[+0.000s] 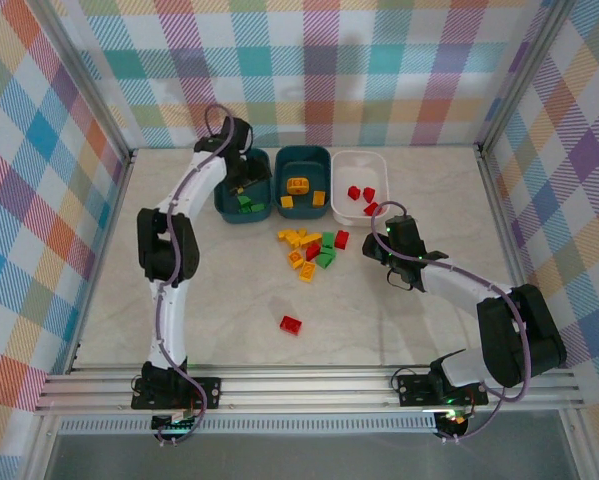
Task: Sort the legos into containers by color
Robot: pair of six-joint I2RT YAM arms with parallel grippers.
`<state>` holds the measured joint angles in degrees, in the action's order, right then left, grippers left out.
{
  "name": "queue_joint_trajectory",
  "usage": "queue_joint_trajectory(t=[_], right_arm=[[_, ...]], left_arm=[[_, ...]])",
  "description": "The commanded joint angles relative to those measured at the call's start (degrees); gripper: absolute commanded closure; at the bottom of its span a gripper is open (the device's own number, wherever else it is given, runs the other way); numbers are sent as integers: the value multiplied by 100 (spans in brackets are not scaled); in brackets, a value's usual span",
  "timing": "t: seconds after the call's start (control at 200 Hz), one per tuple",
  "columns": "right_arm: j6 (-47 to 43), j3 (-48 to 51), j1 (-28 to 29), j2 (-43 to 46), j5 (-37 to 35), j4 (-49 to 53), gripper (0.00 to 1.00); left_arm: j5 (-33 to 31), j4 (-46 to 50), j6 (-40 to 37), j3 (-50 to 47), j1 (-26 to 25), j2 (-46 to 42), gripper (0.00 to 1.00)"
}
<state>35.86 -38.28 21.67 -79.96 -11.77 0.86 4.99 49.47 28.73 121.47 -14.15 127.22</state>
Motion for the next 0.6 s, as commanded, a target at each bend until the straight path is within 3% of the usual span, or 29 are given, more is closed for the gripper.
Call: queue_joint_trajectory(t=[0.0,0.11,0.205,0.295,0.43,0.595], right_arm=[[33,71,-14,184,78,-156,28],[-121,151,58,340,179,-283,28],[-543,108,341,349,448,-450,28],[-1142,-229,997,155,382,-324,28],[-1968,-849,2028,-308,576,49,27],[-2477,-1535,2823,-936,1556,1051,26]], left_arm=[[257,-84,5,-284,40,-1090,22],[352,-167,306,-1140,35,-1918,16],[415,-642,572,-2780,33,-3017,13],[185,-1242,803,-4566,44,-4309,0],[60,-1972,1324,-6913,53,-5992,0],[303,-1729,1423,-7943,62,-6637,0]])
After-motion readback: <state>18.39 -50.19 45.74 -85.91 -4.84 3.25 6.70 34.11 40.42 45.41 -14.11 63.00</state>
